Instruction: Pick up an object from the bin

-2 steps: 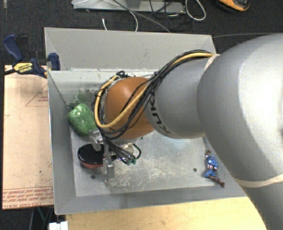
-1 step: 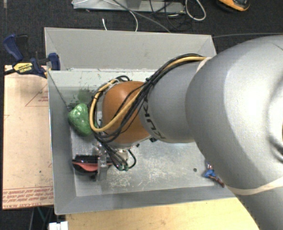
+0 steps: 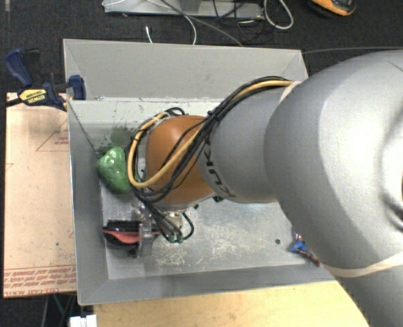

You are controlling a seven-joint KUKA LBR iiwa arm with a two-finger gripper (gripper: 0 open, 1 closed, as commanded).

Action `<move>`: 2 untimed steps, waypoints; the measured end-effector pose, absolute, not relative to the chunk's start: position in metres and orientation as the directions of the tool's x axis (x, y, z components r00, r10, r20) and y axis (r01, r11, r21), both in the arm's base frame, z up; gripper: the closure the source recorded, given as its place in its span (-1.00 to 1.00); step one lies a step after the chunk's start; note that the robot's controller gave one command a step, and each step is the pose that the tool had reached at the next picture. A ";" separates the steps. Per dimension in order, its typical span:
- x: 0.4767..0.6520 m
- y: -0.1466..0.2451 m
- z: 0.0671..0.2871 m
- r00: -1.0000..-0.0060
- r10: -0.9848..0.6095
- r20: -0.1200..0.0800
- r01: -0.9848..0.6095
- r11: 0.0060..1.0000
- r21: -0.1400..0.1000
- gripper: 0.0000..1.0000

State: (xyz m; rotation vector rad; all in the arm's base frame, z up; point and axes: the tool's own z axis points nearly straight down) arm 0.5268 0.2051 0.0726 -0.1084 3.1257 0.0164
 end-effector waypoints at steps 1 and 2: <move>0.525 0.205 0.084 -0.998 -0.069 -0.010 -0.069 0.998 0.009 1.00; 0.526 0.205 0.107 -0.998 -0.068 -0.011 -0.068 0.998 0.010 1.00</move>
Offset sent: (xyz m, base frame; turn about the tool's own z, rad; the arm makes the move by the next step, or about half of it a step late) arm -0.0004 -0.0001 0.0412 0.0004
